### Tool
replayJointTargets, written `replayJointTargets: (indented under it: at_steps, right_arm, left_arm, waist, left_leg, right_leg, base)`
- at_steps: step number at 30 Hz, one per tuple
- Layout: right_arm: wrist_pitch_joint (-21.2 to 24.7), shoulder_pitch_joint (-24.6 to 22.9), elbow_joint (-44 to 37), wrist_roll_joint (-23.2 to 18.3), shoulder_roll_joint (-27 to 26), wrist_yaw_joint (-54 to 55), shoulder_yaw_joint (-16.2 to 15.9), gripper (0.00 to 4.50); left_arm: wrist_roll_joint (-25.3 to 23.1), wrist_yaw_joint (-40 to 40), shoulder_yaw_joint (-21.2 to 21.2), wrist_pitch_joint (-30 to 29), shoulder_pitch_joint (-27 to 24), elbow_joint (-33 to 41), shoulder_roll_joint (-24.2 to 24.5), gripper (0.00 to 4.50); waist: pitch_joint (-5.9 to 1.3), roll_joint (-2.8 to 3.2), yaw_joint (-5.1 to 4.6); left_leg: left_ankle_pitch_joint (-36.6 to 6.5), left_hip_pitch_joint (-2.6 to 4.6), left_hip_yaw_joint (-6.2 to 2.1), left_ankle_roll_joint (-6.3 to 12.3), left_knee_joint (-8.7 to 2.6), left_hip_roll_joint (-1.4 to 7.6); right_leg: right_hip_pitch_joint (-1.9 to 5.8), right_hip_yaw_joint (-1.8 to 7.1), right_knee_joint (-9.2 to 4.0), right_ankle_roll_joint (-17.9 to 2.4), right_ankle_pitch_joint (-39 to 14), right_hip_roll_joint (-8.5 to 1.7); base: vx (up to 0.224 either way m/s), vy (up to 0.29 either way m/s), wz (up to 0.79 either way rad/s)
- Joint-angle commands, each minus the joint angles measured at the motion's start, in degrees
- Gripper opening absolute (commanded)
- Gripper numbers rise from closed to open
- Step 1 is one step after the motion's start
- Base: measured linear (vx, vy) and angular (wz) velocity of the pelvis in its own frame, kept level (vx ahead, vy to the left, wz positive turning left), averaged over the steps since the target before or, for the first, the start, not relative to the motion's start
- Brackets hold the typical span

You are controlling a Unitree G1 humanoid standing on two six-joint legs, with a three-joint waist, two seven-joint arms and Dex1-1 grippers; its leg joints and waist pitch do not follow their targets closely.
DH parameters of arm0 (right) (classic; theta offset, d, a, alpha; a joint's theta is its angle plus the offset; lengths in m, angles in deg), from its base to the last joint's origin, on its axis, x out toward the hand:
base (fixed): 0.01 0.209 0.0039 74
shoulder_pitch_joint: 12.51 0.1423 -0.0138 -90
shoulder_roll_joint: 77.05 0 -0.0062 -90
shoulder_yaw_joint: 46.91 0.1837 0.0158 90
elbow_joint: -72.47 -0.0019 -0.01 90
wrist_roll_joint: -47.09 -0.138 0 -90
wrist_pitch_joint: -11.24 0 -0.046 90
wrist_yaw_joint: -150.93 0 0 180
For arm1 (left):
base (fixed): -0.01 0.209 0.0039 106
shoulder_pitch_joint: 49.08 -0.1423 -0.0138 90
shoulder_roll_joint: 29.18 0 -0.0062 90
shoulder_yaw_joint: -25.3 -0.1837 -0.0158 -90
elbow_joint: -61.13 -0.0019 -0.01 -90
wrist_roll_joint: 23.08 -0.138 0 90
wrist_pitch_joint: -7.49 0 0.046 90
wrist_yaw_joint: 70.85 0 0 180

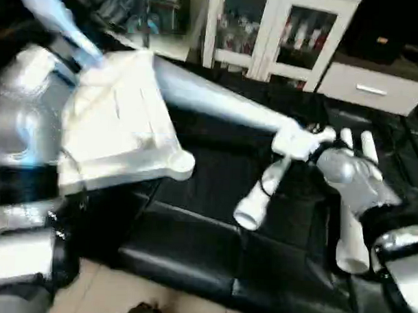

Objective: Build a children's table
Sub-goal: Pick table leg

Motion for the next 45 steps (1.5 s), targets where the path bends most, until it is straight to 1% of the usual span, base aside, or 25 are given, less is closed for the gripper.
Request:
replayJointTargets:
  at_steps: [1,3,4,5,6,7,8,9,10,11,12,13,14,15,17,18,20,25,31,35,37,38,41,43,45]
  right_arm:
    - [4.3,0.8,-2.2,-11.4,-1.6,-5.9,6.9,1.84]
    - [10.5,1.4,-4.1,-18.6,-3.5,-9.5,11.8,1.84]
    - [10.5,1.4,-4.1,-18.6,-3.5,-9.5,11.8,1.84]
    - [14.2,1.9,-5.1,-22.7,-4.5,-11.3,14.6,1.84]
    - [19.1,2.4,-7.2,-28.2,-5.6,-15.0,17.7,1.84]
    - [23.7,2.7,-9.8,-33.2,-6.3,-19.0,19.8,1.84]
    - [23.7,2.7,-9.8,-33.2,-6.3,-19.0,19.8,1.84]
    - [28.4,2.5,-12.8,-37.8,-6.6,-23.5,20.9,1.84]
    - [28.4,2.5,-12.8,-37.8,-6.6,-23.5,20.9,1.83]
    - [33.1,1.8,-17.1,-42.6,-6.3,-28.5,21.0,1.83]
    - [34.3,1.6,-18.1,-43.7,-6.2,-29.7,21.0,1.83]
    - [42.5,0.2,-24.1,-50.8,-4.9,-36.9,20.8,1.83]
    - [42.5,0.2,-24.1,-50.8,-4.9,-36.9,20.8,1.83]
    - [47.4,-0.7,-26.9,-55.0,-4.0,-40.7,20.8,1.83]
    - [54.5,-1.9,-30.0,-60.4,-3.2,-44.4,21.8,1.83]
    - [56.6,-2.2,-30.6,-62.0,-3.2,-45.0,22.4,1.83]
    - [61.5,-3.6,-33.2,-66.2,-3.3,-45.9,23.9,1.83]
    - [66.0,-5.0,-36.1,-70.9,-3.6,-46.4,25.4,1.83]
    - [72.1,-7.2,-40.5,-76.9,-3.4,-46.4,26.9,1.83]
    - [73.6,-8.1,-42.2,-77.5,-3.3,-46.2,26.7,1.83]
    - [73.8,-8.3,-42.7,-77.6,-3.3,-46.1,26.7,1.83]
    - [74.2,-8.5,-43.1,-77.8,-3.3,-45.8,26.7,1.83]
    - [73.5,-9.2,-44.8,-76.1,-2.8,-45.0,25.0,1.83]
    - [72.3,-10.0,-46.8,-73.9,-2.6,-43.9,22.7,1.83]
    - [71.6,-10.4,-47.9,-72.8,-2.5,-43.8,21.3,1.83]
  left_arm:
    - [-4.8,-4.5,-1.0,1.9,-1.0,-4.4,0.1,2.90]
    - [-5.9,-8.1,-0.3,2.5,-0.8,-6.1,0.2,2.90]
    - [-5.9,-8.1,-0.3,2.5,-0.8,-6.1,0.2,2.90]
    - [-5.9,-8.9,-0.2,2.4,-0.8,-6.4,0.2,2.90]
    - [-5.8,-8.0,-1.2,2.0,-1.2,-6.2,0.3,2.90]
    - [-5.3,-6.1,-2.4,1.1,-1.8,-5.4,0.1,2.90]
    - [-5.3,-6.1,-2.4,1.1,-1.8,-5.4,0.1,2.90]
    - [-4.7,-4.0,-3.7,0.0,-2.3,-4.6,-0.3,2.90]
    - [-4.7,-4.0,-3.7,0.0,-2.3,-4.6,-0.3,2.90]
    - [-3.8,-0.2,-6.0,-1.5,-3.5,-2.7,-0.5,2.90]
    - [-3.7,0.7,-6.5,-1.6,-3.7,-2.3,-0.6,2.90]
    - [-2.0,5.6,-9.5,-3.0,-5.5,0.6,-1.9,2.90]
    - [-2.0,5.6,-9.5,-3.0,-5.5,0.6,-1.9,2.90]
    - [-0.4,7.1,-10.9,-4.5,-6.3,2.5,-3.1,2.90]
    - [1.5,7.9,-12.3,-6.2,-7.2,4.5,-4.9,2.90]
    - [1.8,7.9,-12.7,-6.4,-7.3,4.8,-5.4,2.90]
    - [3.1,8.5,-13.8,-7.8,-7.9,6.3,-6.4,2.90]
    - [4.9,8.6,-13.9,-9.7,-8.1,7.8,-7.7,2.90]
    - [9.7,8.6,-12.1,-14.5,-7.6,10.5,-10.1,2.90]
    - [12.1,8.0,-12.2,-16.7,-7.6,12.1,-11.5,2.90]
    - [12.5,7.9,-12.3,-17.1,-7.7,12.5,-11.9,2.90]
    - [13.2,7.8,-12.4,-17.6,-7.6,12.9,-12.4,3.26]
    - [16.7,6.4,-11.1,-21.2,-6.9,13.7,-14.4,3.26]
    - [20.3,5.7,-10.2,-24.9,-6.2,15.1,-15.7,3.60]
    - [22.3,5.6,-9.8,-26.5,-6.1,15.6,-16.3,3.69]
  waist:
    - [-5.44,0.91,-0.11]
    - [-5.62,0.99,-0.03]
    - [-5.73,1.02,0.26]
    - [-5.80,1.36,0.47]
    - [-5.79,1.11,0.43]
    - [-5.80,1.45,0.72]
    - [-5.79,1.38,0.83]
    - [-5.74,1.32,1.00]
    - [-5.79,1.45,1.27]
    - [-5.70,1.35,1.42]
    - [-5.70,1.35,1.42]
    - [-5.61,1.15,1.65]
    - [-5.66,1.34,2.06]
    - [-5.62,1.34,2.34]
    - [-5.77,1.15,3.00]
    - [-5.68,0.97,3.20]
    - [-5.63,0.49,3.41]
    - [-5.56,0.48,3.69]
    - [-5.73,0.42,3.84]
    - [-5.77,0.31,3.88]
    - [-5.72,0.28,3.89]
    - [-5.68,0.30,3.88]
    - [-5.68,0.25,3.95]
    - [-5.64,0.26,3.96]
    - [-5.61,0.22,3.94]
  left_leg:
    - [-18.5,1.57,-1.22,-0.75,-3.93,2.46]
    - [-17.4,1.52,-1.32,-0.56,-4.04,2.64]
    - [-16.0,1.51,-1.31,-0.68,-4.04,2.72]
    - [-15.4,1.58,-1.32,-0.94,-3.98,2.73]
    - [-15.4,1.65,-1.18,-0.20,-3.99,2.62]
    - [-14.9,1.58,-1.31,-0.11,-4.05,2.76]
    - [-15.0,1.67,-1.26,-0.03,-4.08,2.82]
    - [-15.0,1.79,-1.23,-0.06,-4.14,2.84]
    - [-14.6,1.62,-1.29,-0.45,-4.14,3.00]
    - [-14.9,1.86,-1.20,-0.67,-4.21,2.88]
    - [-14.9,1.86,-1.20,-0.67,-4.21,2.88]
    - [-14.7,1.79,-1.18,-0.24,-4.33,3.05]
    - [-14.5,1.91,-1.26,-0.11,-4.26,3.26]
    - [-14.8,2.02,-1.11,-0.59,-4.31,3.31]
    - [-13.8,1.94,-1.04,-0.60,-4.20,3.34]
    - [-13.7,1.60,-1.00,-0.61,-4.22,3.26]
    - [-14.2,1.69,-0.99,-1.20,-4.20,2.99]
    - [-14.6,1.68,-1.30,-2.41,-4.22,2.96]
    - [-13.0,1.57,-1.28,-2.48,-4.19,2.96]
    - [-12.2,1.40,-1.20,-2.47,-4.09,2.86]
    - [-11.9,1.26,-1.21,-2.41,-4.15,2.84]
    - [-12.1,1.33,-1.21,-2.50,-4.15,2.84]
    - [-12.4,1.31,-1.18,-2.93,-4.09,2.81]
    - [-12.5,1.31,-1.20,-3.12,-4.08,2.80]
    - [-13.0,1.32,-1.20,-3.26,-4.04,2.72]
  right_leg:
    - [2.56,2.96,-4.28,-8.7,-14.8,-4.20]
    - [2.82,2.90,-4.00,-10.4,-12.1,-4.29]
    - [2.79,2.85,-3.90,-11.4,-10.4,-4.50]
    - [2.76,2.80,-3.83,-12.0,-9.7,-4.62]
    - [3.09,2.94,-3.78,-12.8,-8.3,-4.48]
    - [3.04,2.84,-3.71,-13.4,-7.8,-4.61]
    - [3.06,2.85,-3.83,-13.5,-7.7,-4.71]
    - [3.05,2.79,-3.88,-13.7,-8.0,-4.71]
    - [2.96,2.76,-3.70,-13.9,-7.7,-4.91]
    - [3.03,2.74,-3.95,-13.9,-8.7,-4.87]
    - [3.03,2.74,-3.95,-13.9,-8.7,-4.87]
    - [3.19,2.79,-4.10,-13.8,-9.1,-4.99]
    - [3.27,2.77,-4.04,-13.7,-9.1,-5.15]
    - [2.90,2.71,-4.01,-13.7,-9.7,-5.02]
    - [3.15,2.68,-3.87,-13.8,-9.3,-5.07]
    - [3.10,2.67,-4.08,-13.5,-10.0,-5.17]
    - [3.02,2.69,-4.48,-12.5,-13.2,-5.40]
    - [2.75,2.51,-5.19,-9.3,-19.5,-5.58]
    - [2.77,2.47,-5.01,-9.3,-17.3,-5.49]
    - [2.90,2.44,-4.86,-9.7,-16.3,-5.49]
    - [2.99,2.48,-5.04,-8.9,-17.0,-5.48]
    - [2.93,2.48,-5.09,-8.6,-17.5,-5.46]
    - [2.97,2.44,-5.07,-8.9,-17.7,-5.50]
    - [2.94,2.44,-5.17,-8.8,-18.1,-5.49]
    - [2.92,2.42,-5.20,-8.3,-19.4,-5.48]
  base:
    - [0.000,0.000,0.00]
    - [0.000,0.000,0.00]
    - [0.000,0.000,0.00]
    - [0.000,0.000,0.00]
    - [0.000,0.000,0.00]
    - [0.000,0.000,0.00]
    - [0.000,0.000,0.00]
    - [0.000,0.000,0.00]
    - [0.000,0.000,0.00]
    - [0.000,0.000,0.00]
    - [0.000,0.000,0.00]
    - [0.000,0.000,0.00]
    - [0.000,0.000,0.00]
    - [0.000,0.000,0.00]
    - [0.000,0.000,0.00]
    - [0.000,0.000,0.00]
    - [0.000,0.000,0.00]
    - [0.000,0.000,0.00]
    - [0.000,0.000,0.00]
    - [0.000,0.000,0.00]
    - [0.000,0.000,0.00]
    - [0.000,0.000,0.00]
    - [0.000,0.000,0.00]
    - [0.000,0.000,0.00]
    - [0.000,0.000,0.00]
